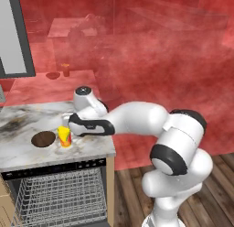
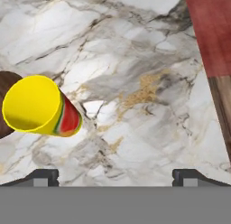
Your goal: Pick up the cup and bowl from the counter, place them in the dishwasher, and close the dishwasher door.
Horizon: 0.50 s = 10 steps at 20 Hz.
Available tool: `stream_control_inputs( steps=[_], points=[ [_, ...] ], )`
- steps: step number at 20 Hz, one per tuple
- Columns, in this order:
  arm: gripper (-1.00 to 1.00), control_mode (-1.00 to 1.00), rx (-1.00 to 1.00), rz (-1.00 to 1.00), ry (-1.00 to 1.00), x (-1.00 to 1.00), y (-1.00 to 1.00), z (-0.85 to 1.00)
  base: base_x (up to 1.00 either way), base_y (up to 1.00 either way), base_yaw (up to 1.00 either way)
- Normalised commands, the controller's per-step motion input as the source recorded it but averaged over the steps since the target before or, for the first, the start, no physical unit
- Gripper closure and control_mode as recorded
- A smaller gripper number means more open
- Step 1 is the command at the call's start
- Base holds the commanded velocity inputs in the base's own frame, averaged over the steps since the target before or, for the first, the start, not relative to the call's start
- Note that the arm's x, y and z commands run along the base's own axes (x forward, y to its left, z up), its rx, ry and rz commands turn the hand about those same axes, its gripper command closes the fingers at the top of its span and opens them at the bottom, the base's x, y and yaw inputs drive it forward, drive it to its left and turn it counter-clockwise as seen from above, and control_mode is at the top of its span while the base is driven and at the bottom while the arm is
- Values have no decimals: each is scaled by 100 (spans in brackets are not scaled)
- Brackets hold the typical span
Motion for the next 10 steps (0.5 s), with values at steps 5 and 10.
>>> stream_control_inputs(
  steps=[5, 10],
  points=[
    [-100, -100, 0, -4, 0, 25, 19, -15, 0, 0, 0],
    [-100, -100, 0, -5, 0, 25, 21, -5, 0, 0, 0]
  ],
)
